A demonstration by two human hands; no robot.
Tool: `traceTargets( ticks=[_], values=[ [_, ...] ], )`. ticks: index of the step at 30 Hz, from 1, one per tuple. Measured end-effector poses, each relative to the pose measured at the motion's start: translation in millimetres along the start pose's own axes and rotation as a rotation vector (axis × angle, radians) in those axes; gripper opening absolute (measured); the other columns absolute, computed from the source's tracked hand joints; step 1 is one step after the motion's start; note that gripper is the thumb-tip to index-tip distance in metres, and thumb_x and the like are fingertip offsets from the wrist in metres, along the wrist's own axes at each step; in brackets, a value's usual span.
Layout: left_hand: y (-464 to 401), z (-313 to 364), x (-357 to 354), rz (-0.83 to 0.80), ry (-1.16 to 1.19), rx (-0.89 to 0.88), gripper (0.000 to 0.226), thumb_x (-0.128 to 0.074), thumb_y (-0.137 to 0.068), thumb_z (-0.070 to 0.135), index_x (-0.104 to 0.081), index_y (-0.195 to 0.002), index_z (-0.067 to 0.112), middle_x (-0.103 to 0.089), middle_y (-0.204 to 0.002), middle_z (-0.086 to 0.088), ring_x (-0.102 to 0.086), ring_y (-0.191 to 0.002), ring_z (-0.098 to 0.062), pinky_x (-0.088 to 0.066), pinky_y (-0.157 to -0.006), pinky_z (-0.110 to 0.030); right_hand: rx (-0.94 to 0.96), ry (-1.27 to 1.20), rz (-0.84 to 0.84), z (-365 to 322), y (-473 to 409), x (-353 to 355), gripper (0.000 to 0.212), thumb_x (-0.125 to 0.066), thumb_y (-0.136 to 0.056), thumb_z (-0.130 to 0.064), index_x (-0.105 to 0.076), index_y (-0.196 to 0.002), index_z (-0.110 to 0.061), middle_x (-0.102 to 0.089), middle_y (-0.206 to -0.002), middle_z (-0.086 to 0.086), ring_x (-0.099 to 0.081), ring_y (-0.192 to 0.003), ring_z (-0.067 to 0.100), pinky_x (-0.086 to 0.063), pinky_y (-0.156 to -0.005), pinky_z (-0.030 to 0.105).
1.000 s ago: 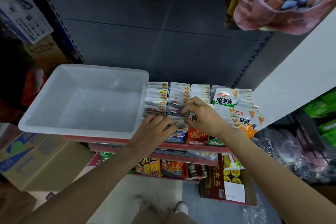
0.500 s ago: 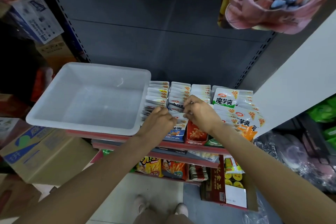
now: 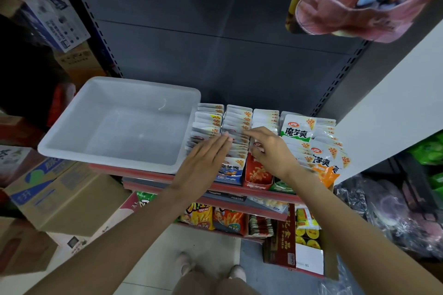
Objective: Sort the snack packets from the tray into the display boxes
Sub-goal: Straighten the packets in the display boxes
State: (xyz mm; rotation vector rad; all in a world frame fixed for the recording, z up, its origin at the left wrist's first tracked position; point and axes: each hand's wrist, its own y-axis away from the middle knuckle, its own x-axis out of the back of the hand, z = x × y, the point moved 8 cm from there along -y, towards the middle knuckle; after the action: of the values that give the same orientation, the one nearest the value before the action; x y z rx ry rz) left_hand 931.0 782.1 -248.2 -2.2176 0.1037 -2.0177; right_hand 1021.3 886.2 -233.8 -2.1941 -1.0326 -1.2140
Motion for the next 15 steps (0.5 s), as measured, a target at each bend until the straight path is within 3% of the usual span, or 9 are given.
traceTargets(
  ticks=[2,5,7,9,12,15],
  values=[
    [-1.2,2.5,-4.8,-0.069,-0.049,-0.006,0.09,-0.064,-0.069,0.006,-0.019,-0.147,0.004,-0.025,-0.153,-0.014,-0.026,-0.141,-0.025,-0.014,-0.114,-0.041,-0.039,-0.006,-0.07,1.8,6.1,-10.9,0.061,-0.046,-0.092,0.002,-0.028,-0.147,-0.015,-0.033,-0.15,0.003,-0.031,-0.138,0.016,-0.014,-0.106,0.01],
    [-2.1,8.2,-15.6,-0.149,-0.026,0.005,0.089,-0.048,-0.083,0.009,0.016,-0.145,0.005,0.018,-0.154,-0.013,0.015,-0.143,-0.024,0.016,-0.111,-0.036,-0.05,-0.063,-0.22,-3.7,13.8,-34.8,0.08,-0.04,-0.088,0.011,0.001,-0.151,-0.015,0.001,-0.159,0.002,-0.007,-0.145,0.011,-0.003,-0.101,-0.001],
    [-6.1,9.0,-17.3,-0.151,0.006,0.017,0.09,-0.044,-0.087,0.012,0.028,-0.14,0.007,0.031,-0.149,-0.01,0.028,-0.139,-0.023,0.024,-0.108,-0.035,-0.038,-0.073,-0.277,-8.3,13.5,-44.9,0.085,-0.039,-0.086,0.014,0.011,-0.15,-0.013,0.018,-0.157,0.002,0.003,-0.145,0.011,0.0,-0.093,-0.009],
    [-8.5,8.2,-13.3,-0.161,0.039,0.017,0.09,-0.045,-0.089,0.022,0.028,-0.14,0.008,0.03,-0.15,-0.009,0.028,-0.139,-0.022,0.023,-0.109,-0.034,-0.043,-0.076,-0.265,-9.8,9.3,-40.1,0.081,-0.039,-0.086,0.013,0.003,-0.15,-0.011,0.014,-0.158,0.004,-0.002,-0.146,0.014,0.0,-0.094,-0.007],
    [-13.9,3.8,-9.0,-0.159,0.105,0.005,0.09,-0.041,-0.092,0.043,0.024,-0.143,0.008,0.024,-0.154,-0.01,0.028,-0.139,-0.02,0.024,-0.108,-0.032,-0.059,-0.043,-0.062,-3.3,-3.7,-6.0,0.066,-0.042,-0.088,0.009,-0.025,-0.149,-0.014,-0.015,-0.158,0.001,-0.021,-0.143,0.014,-0.014,-0.103,0.007],
    [-30.2,-0.9,-7.6,-0.195,0.081,-0.024,0.103,-0.046,-0.087,0.06,0.021,-0.145,0.007,0.024,-0.154,-0.011,0.027,-0.14,-0.021,0.022,-0.109,-0.033,-0.058,0.08,0.058,5.1,-24.1,16.8,0.057,-0.043,-0.095,-0.005,-0.026,-0.148,-0.014,-0.022,-0.156,0.003,-0.018,-0.144,0.016,-0.01,-0.111,0.016]
  ],
)
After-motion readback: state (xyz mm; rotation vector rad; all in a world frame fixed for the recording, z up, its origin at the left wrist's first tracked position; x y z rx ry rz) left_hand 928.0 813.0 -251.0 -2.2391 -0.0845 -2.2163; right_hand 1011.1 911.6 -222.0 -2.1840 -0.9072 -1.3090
